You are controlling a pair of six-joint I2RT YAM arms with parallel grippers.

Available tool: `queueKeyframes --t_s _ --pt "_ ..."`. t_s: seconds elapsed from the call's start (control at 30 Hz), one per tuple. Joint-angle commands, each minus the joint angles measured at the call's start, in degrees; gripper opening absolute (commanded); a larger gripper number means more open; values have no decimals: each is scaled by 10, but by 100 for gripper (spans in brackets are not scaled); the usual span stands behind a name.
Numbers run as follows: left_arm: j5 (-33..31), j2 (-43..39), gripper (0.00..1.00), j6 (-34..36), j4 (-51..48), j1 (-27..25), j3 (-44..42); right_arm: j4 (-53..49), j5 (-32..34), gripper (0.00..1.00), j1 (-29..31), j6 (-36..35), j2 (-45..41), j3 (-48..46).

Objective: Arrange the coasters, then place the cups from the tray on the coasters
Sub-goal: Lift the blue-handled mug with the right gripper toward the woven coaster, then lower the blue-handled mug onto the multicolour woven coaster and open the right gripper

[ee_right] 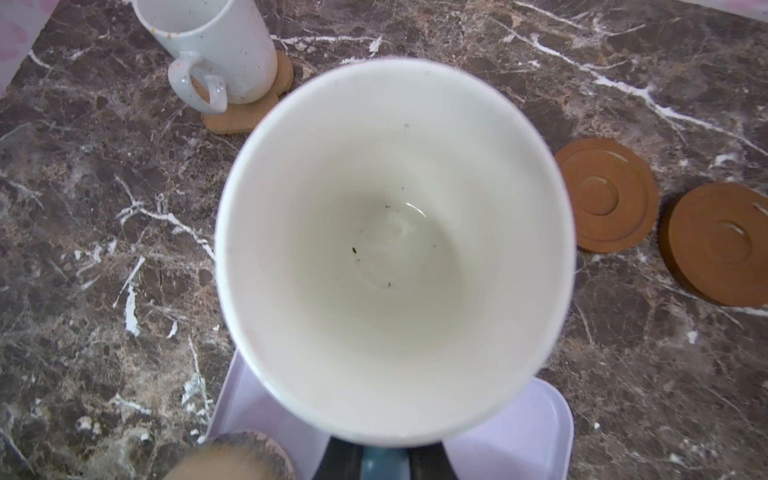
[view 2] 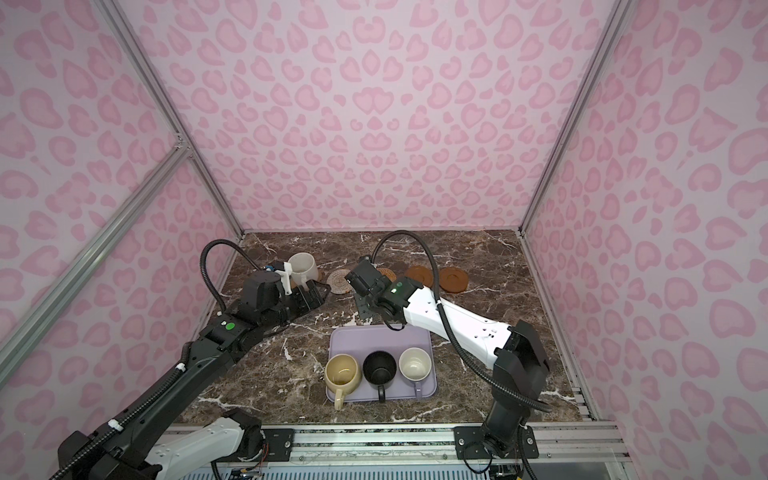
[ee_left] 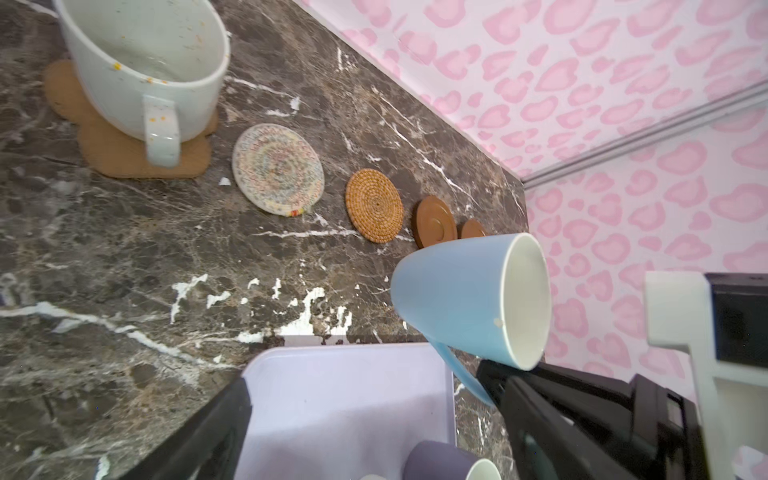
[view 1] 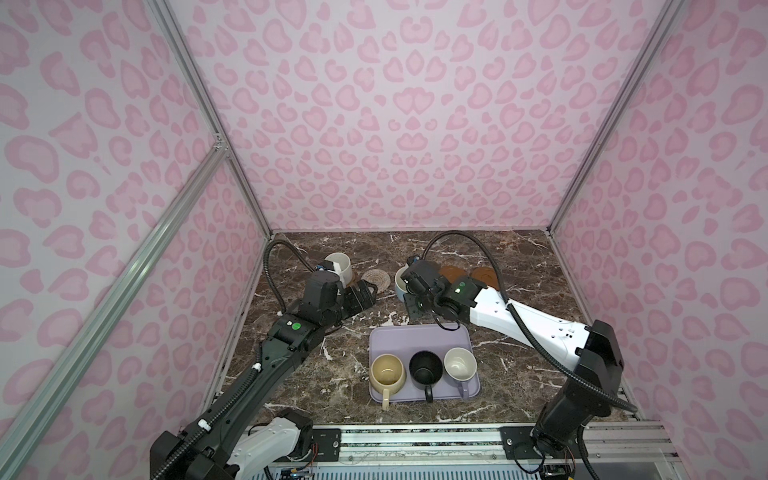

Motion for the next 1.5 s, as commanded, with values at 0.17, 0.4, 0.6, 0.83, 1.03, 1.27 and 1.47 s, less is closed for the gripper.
queueKeyframes --t_s 0.17,0.4,0.6,0.83,1.03,1.27,1.47 --pt "93 21 96 -16 75 89 -10 11 24 0 -8 21 113 127" --pt "103 48 96 -13 81 122 -3 -14 19 0 -14 30 212 235" --pt "75 78 96 -10 76 132 8 -46 14 0 -25 40 291 329" --pt "23 97 96 20 48 136 23 -56 -19 0 -36 48 360 401" --pt "-35 98 96 33 26 133 24 -85 -34 0 -36 48 423 487" --pt "-17 102 96 31 29 132 16 -116 -10 0 -36 48 472 556" --pt "3 115 96 26 41 132 12 -121 6 0 -33 47 475 557"
